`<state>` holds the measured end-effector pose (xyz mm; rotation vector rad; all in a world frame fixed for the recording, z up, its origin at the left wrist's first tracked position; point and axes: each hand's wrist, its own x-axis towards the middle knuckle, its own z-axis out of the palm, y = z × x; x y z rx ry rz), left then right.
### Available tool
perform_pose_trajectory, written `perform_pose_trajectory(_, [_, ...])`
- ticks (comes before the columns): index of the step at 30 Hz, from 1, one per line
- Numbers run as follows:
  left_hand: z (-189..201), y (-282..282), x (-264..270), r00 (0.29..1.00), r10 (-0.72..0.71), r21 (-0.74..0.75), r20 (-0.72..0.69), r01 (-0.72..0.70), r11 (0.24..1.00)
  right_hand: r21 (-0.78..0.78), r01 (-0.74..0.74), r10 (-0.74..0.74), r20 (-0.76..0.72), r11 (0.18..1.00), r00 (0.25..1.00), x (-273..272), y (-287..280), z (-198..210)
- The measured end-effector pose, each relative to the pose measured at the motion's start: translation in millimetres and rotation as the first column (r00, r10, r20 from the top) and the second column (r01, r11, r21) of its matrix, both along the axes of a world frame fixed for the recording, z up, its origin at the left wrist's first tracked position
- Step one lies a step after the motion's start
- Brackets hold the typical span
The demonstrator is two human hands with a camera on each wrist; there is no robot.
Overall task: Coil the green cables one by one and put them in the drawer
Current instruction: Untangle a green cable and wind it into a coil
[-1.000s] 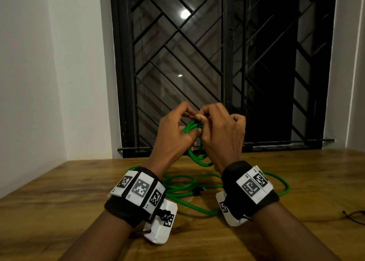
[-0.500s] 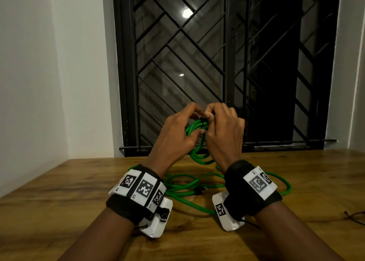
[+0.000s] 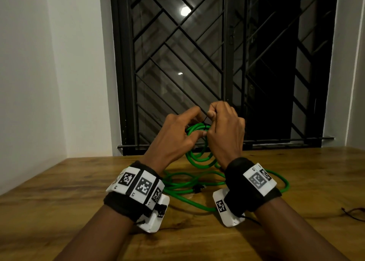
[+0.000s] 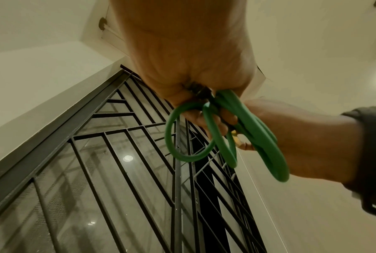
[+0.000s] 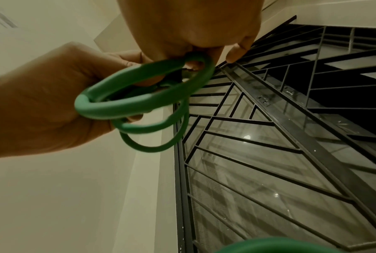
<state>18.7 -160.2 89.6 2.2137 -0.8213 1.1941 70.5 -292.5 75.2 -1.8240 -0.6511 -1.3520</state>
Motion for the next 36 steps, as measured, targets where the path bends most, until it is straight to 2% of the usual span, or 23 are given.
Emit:
perform_pose_trajectory(5, [1, 6, 2, 0.997, -0.020, -0.020, -0.076, 0.019, 1.000, 0.031, -0.076, 0.077, -0.033, 0.997, 0.997, 7, 0, 0])
perform_pose_trajectory(8, [1, 7, 2, 0.996, -0.035, -0.068, -0.082, 0.029, 0.997, 0.064, -0.211, 0.214, -0.049, 0.975, 0.976, 12, -1, 2])
perform_pose_trajectory(12, [2, 7, 2, 0.989, -0.072, -0.208, -0.126, 0.045, 0.977, 0.124, -0.477, 0.492, -0.166, 0.870, 0.854, 7, 0, 3])
perform_pose_trajectory(14, [3, 9, 2, 0.984, -0.113, -0.306, -0.136, 0.067, 0.950, 0.097, -0.539, 0.545, -0.250, 0.837, 0.800, 6, 2, 1])
perform_pose_trajectory(16, [4, 12, 3, 0.981, -0.149, -0.380, -0.128, 0.090, 0.921, 0.045, -0.549, 0.539, -0.279, 0.834, 0.795, 9, 4, -1])
perform_pose_trajectory(19, [2, 15, 7, 0.985, -0.133, -0.408, -0.108, 0.078, 0.910, -0.004, -0.537, 0.523, -0.219, 0.843, 0.824, 12, 4, 0])
perform_pose_trajectory(23, [-4, 16, 11, 0.992, -0.058, -0.371, -0.115, 0.011, 0.928, 0.011, -0.455, 0.452, -0.148, 0.890, 0.880, 13, 4, -1])
perform_pose_trajectory(26, [-4, 17, 11, 0.995, 0.025, -0.301, -0.097, -0.053, 0.952, 0.053, -0.436, 0.438, -0.186, 0.898, 0.879, 16, -1, 0])
perform_pose_trajectory(28, [-3, 16, 9, 0.989, 0.056, -0.287, -0.136, -0.093, 0.953, 0.038, -0.427, 0.423, -0.242, 0.903, 0.873, 19, -7, 3])
perform_pose_trajectory(32, [-4, 9, 2, 0.977, -0.003, -0.328, -0.213, -0.069, 0.942, -0.070, -0.410, 0.349, -0.407, 0.909, 0.844, 21, -26, 11])
perform_pose_trajectory(36, [-6, -3, 2, 0.927, -0.187, -0.351, -0.324, 0.065, 0.934, -0.161, -0.405, 0.270, -0.521, 0.900, 0.809, 3, -65, 23])
